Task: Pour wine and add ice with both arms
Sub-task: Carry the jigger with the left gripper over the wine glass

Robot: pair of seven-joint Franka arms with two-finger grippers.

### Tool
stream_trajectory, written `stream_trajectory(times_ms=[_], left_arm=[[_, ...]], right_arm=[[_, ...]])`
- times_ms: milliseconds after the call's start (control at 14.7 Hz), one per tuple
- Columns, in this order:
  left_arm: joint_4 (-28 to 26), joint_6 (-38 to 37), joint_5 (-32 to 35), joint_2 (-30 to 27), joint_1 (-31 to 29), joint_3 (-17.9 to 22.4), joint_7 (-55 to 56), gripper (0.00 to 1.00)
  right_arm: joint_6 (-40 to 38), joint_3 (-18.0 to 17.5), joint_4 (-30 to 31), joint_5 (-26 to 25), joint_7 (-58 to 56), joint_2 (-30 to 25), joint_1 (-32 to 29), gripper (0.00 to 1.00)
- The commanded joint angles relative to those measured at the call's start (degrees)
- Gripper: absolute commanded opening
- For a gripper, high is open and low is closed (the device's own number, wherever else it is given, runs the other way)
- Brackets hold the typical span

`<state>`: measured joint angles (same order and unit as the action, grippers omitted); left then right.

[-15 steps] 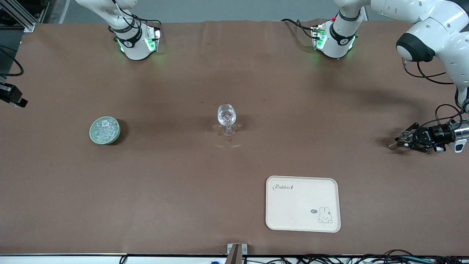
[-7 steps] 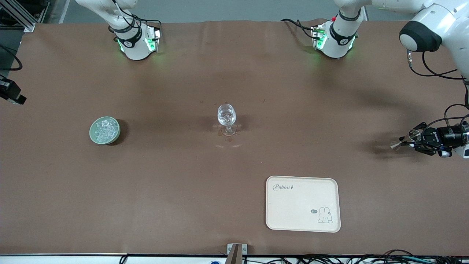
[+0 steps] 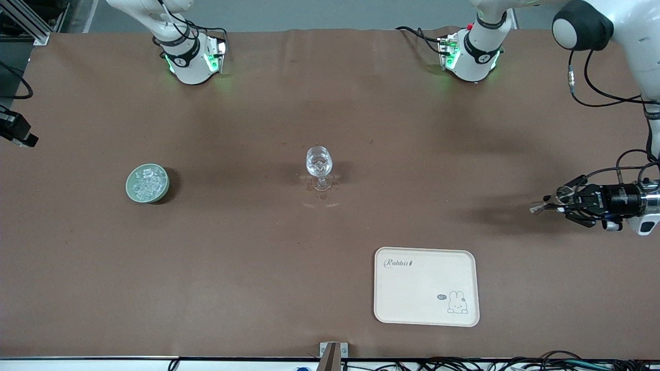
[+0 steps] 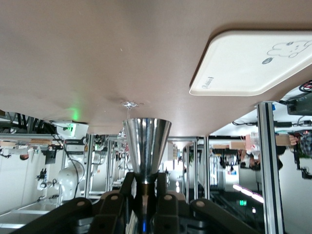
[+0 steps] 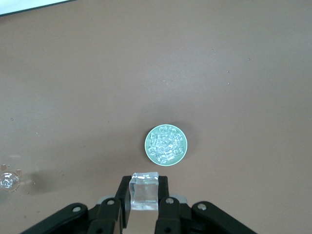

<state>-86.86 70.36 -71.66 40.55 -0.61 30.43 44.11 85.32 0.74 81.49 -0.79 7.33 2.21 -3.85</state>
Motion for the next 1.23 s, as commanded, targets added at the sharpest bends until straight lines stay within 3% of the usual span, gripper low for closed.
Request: stream_trajectory(times_ms=[0, 205, 341, 955, 1159], left_arm=[[-13.7, 8.3, 3.1, -12.7, 2.5, -3.6, 1.3, 0.00], [-21.3, 19.0, 5.6, -22.1, 1.1, -13.8, 5.4, 0.00], [-22.3, 25.5, 9.2, -25.9, -0.3, -22.0, 11.5, 0.00], [-22.6, 41.3, 19.4, -29.8, -0.1, -45.7, 25.4, 0.00], [-22.6, 45.0, 20.4, -29.2, 0.3, -50.9, 26.3, 0.00]], right_arm=[[0.3, 0.0, 0.2, 0.7, -0.2, -0.3, 0.0, 0.01], [0.4, 0.0, 0.2, 0.7, -0.2, -0.3, 0.0, 0.01], [0.4, 0.0, 0.2, 0.7, -0.2, -0.3, 0.0, 0.01], [0.3, 0.0, 0.2, 0.7, -0.2, -0.3, 0.1, 0.01], [0.8, 0.0, 0.2, 0.7, -0.2, -0.3, 0.2, 0.01]])
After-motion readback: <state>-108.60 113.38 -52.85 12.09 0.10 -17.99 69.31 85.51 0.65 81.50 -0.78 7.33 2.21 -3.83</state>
